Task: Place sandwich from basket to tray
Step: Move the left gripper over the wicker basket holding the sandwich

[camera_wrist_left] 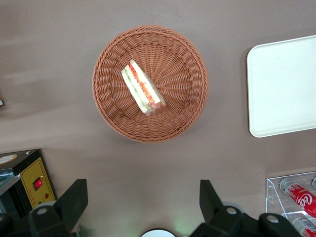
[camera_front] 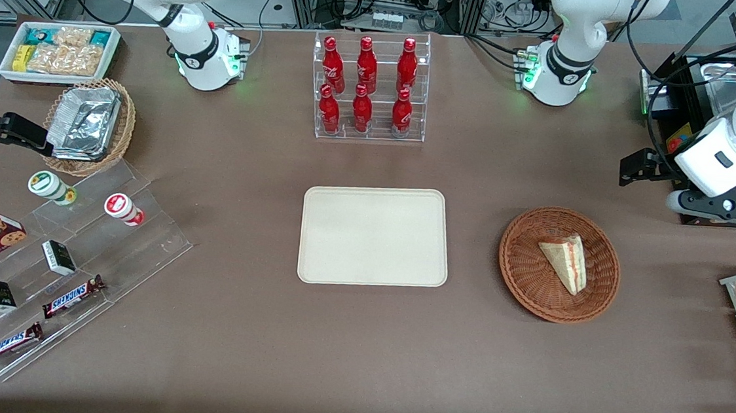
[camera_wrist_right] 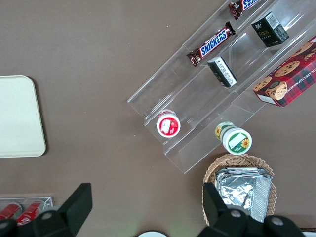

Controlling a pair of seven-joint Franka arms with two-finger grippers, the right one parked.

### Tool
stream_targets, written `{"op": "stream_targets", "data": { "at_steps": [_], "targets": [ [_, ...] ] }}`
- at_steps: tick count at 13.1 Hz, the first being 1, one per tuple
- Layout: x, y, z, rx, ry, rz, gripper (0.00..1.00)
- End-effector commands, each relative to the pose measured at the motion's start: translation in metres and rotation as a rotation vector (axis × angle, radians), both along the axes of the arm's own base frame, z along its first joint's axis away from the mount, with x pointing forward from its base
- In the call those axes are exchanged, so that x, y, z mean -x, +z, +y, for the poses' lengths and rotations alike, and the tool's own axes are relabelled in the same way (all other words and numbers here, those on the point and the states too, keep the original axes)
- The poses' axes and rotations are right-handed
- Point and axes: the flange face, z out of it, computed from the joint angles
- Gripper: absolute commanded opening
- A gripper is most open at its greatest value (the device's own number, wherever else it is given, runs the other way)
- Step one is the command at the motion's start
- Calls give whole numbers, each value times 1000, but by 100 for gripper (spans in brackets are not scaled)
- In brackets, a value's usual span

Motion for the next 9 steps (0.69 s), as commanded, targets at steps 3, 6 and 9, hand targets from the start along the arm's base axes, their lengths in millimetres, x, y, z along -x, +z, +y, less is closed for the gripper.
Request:
{"op": "stream_targets", "data": {
  "at_steps": [3, 6, 9],
  "targets": [
    [0, 2, 4, -4, -8, -9, 100],
    [-6, -17, 3, 3, -9, 23, 100],
    [-15, -51, 4, -3, -10, 82, 100]
  ]
}}
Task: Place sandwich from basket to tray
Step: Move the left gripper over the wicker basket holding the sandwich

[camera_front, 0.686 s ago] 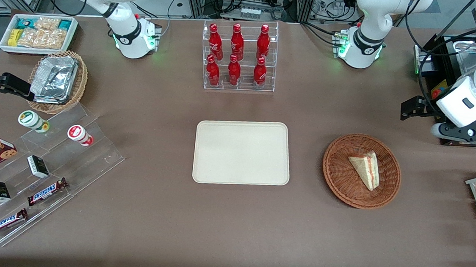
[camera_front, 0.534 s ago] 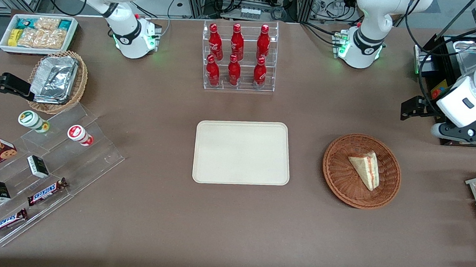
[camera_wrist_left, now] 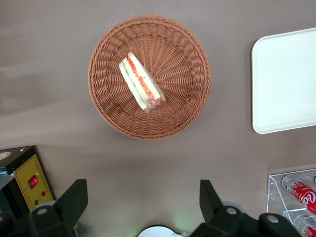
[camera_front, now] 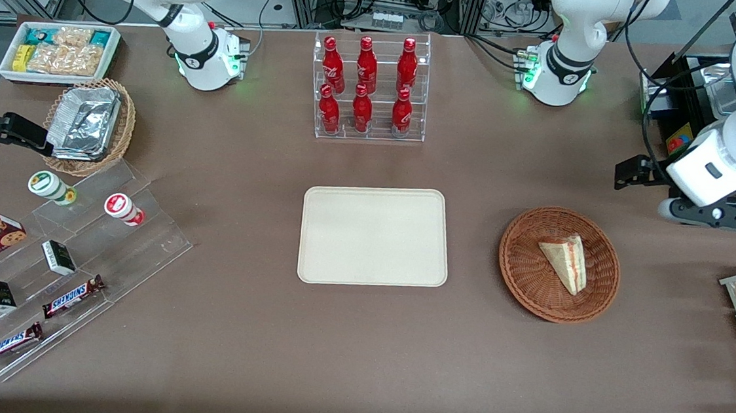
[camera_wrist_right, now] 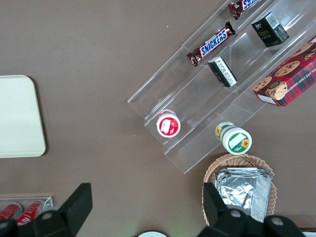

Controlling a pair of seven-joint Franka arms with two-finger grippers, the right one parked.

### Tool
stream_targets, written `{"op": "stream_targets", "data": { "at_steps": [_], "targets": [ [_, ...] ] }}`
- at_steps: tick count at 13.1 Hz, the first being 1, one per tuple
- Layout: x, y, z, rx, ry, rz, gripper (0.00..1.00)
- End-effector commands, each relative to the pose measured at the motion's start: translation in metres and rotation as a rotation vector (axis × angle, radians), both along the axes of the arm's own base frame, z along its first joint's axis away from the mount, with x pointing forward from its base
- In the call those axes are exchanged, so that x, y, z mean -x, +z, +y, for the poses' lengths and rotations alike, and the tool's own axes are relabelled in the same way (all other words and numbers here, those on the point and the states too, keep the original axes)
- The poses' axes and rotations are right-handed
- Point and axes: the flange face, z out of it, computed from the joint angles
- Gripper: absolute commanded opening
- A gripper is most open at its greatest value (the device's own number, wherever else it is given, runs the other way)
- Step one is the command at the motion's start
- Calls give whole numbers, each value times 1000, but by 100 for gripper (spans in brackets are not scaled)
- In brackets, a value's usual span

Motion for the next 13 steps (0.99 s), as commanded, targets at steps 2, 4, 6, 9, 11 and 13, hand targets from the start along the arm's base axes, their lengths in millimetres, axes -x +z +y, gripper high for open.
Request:
{"op": "stream_targets", "data": {
  "at_steps": [2, 4, 6, 9, 11, 13],
  "targets": [
    [-7, -43, 8, -4, -2, 32, 100],
    [-5, -64, 9, -6, -2, 31, 100],
    [-5, -84, 10, -7, 3, 20, 100],
    [3, -124, 11, -7, 16, -14, 100],
    [11, -151, 12, -7, 19, -29, 100],
    [18, -173, 17, -7, 32, -62, 100]
  ]
}}
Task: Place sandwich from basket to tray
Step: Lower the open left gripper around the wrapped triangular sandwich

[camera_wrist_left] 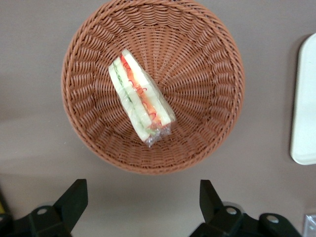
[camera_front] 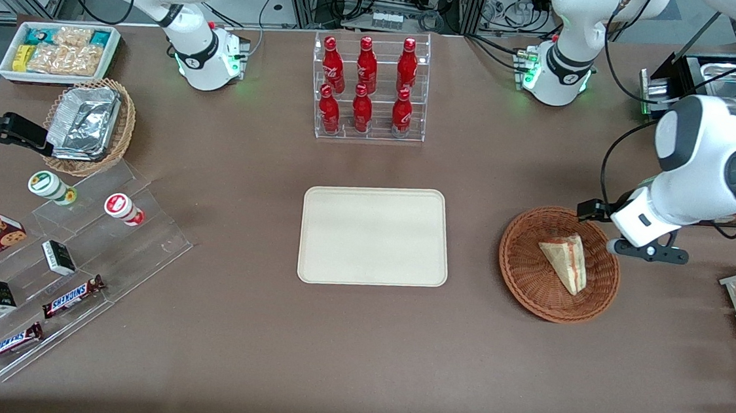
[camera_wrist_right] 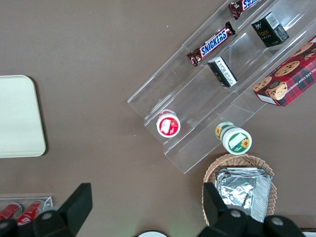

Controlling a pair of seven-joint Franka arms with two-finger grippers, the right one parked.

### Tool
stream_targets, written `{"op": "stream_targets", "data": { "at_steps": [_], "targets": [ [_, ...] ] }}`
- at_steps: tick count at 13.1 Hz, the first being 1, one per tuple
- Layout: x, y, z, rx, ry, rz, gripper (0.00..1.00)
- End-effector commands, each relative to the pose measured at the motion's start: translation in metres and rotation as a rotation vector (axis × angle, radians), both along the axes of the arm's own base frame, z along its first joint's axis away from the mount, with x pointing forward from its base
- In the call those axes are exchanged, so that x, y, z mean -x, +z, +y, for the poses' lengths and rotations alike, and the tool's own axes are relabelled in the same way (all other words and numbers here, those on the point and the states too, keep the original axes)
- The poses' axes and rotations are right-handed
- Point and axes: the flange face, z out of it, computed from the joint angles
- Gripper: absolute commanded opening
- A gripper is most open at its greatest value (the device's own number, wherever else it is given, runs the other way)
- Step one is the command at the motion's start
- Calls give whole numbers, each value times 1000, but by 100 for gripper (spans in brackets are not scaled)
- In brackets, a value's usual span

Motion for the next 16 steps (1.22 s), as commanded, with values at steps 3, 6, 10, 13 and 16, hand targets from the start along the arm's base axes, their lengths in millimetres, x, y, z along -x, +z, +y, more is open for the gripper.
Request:
{"op": "stream_targets", "data": {
  "at_steps": [3, 6, 10, 13, 16],
  "targets": [
    [23, -33, 14, -17, 81, -65, 100],
    [21, -39, 14, -24, 165, -76, 100],
    [9, -47, 8, -30, 406, -140, 100],
    [-1, -66, 1, -29, 649, -165, 100],
    [-4, -80, -6, -27, 760, -167, 100]
  ]
}}
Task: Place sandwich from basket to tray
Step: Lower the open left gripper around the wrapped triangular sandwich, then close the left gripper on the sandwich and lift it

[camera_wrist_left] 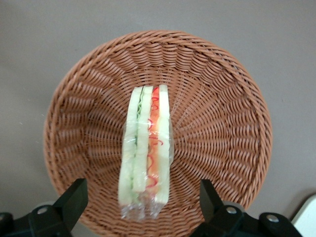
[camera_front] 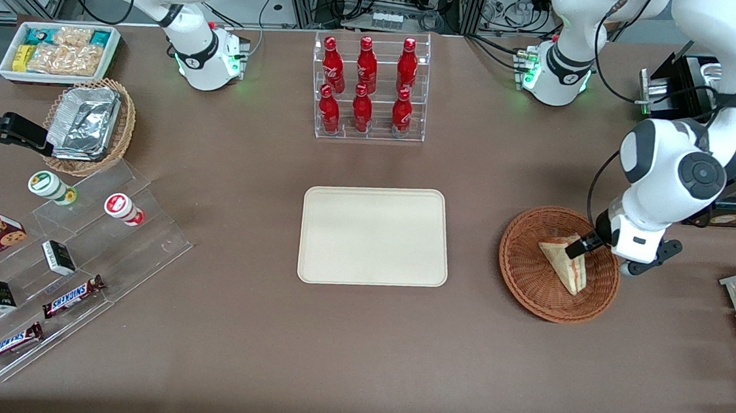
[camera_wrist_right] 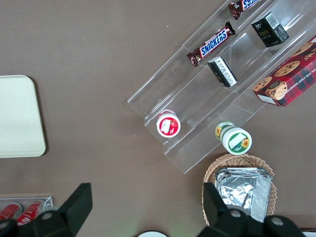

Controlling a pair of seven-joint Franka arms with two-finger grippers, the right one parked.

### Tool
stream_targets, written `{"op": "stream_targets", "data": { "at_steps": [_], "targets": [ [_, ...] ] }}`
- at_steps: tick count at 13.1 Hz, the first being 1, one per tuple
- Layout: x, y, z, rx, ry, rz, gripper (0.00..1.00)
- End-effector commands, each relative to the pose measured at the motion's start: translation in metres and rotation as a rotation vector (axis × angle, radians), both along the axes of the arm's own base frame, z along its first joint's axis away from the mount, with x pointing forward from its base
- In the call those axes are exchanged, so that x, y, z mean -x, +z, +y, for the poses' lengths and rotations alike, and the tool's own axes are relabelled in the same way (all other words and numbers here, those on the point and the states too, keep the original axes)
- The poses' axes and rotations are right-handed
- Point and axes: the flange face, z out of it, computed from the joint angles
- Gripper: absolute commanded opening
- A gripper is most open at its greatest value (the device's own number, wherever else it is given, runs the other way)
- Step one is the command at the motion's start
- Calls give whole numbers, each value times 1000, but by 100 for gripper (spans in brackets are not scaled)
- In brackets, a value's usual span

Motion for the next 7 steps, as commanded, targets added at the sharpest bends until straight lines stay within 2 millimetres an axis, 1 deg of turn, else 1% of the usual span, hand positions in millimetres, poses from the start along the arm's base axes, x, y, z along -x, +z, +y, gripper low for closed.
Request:
{"op": "stream_targets", "data": {
  "at_steps": [1, 2, 4, 7],
  "targets": [
    [-3, -8, -7, 1, 77, -8, 100],
    [-2, -12, -7, 0, 74, 1, 100],
    [0, -22, -17, -2, 40, 25, 100],
    [1, -40, -17, -4, 11, 56, 100]
  ]
}}
